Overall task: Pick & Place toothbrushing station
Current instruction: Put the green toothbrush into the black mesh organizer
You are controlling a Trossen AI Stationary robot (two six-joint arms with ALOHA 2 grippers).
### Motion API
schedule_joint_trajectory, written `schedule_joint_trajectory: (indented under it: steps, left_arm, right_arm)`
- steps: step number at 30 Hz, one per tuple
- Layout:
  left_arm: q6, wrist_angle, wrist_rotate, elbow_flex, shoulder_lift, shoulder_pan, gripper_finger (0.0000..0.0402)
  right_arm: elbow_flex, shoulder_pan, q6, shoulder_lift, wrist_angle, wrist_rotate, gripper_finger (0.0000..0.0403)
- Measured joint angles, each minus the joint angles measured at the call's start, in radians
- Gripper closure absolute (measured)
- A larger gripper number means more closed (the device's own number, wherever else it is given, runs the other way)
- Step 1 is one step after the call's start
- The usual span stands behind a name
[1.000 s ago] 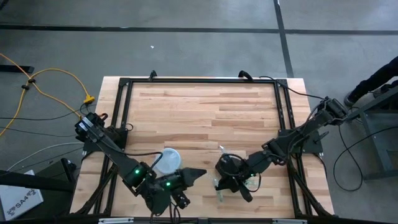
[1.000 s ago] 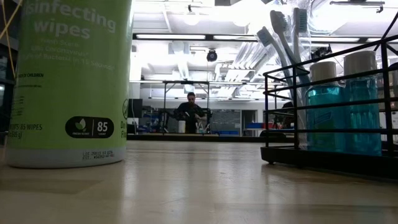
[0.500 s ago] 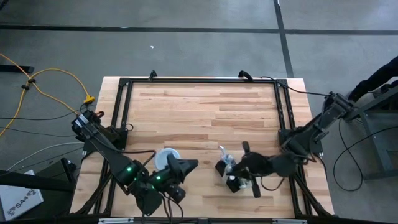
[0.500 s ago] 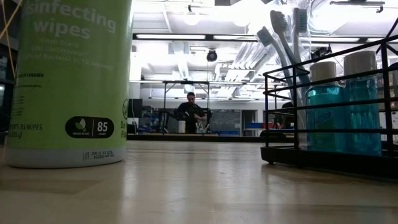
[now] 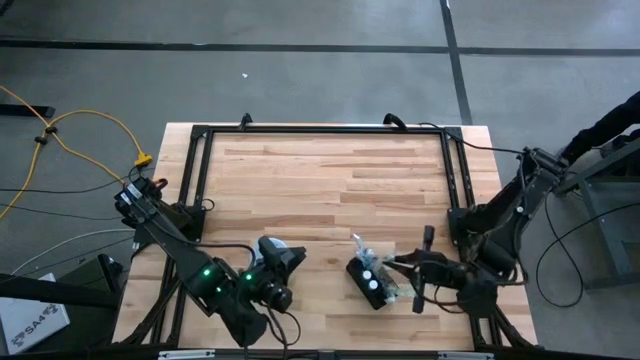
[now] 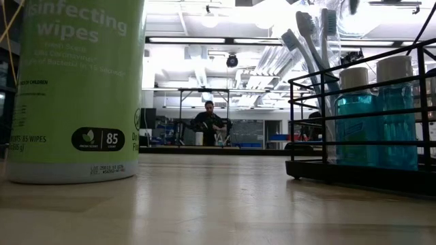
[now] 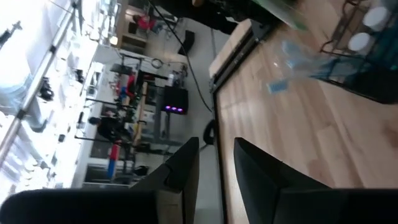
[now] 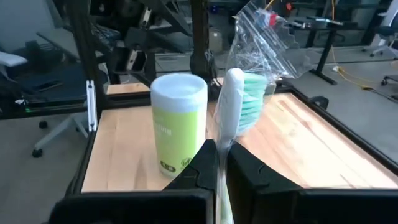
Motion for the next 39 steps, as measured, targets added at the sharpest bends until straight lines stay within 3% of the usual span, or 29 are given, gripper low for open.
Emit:
schedule_joint_trajectory:
  steps: [9,16,25,33,39]
  left_arm:
    - [-0.09,-0.069,0.123,0.0,0.0,-0.001,0.0308]
    - [-0.09,-0.068,0.144,0.0,0.0,-0.001,0.0308]
    - [-0.077,-0.056,0.167,0.0,0.0,-0.001,0.0308]
    - [-0.01,0.016,0.167,0.0,0.0,-0.001,0.0308]
    - [0.001,0.022,0.167,0.0,0.0,0.006,0.0308]
  right_arm:
    - [0.0,0.116,0.151,0.0,-0.13,0.033,0.0397]
    - [-0.005,0.231,0.178,0.001,-0.193,0.134,0.0397]
    - [-0.133,0.341,0.28,-0.055,-0.234,0.283,0.0397]
    - [-0.259,0.367,0.234,-0.251,-0.195,0.223,0.0397]
    - [-0.373,0.366,-0.105,-0.4,0.137,0.053,0.0397]
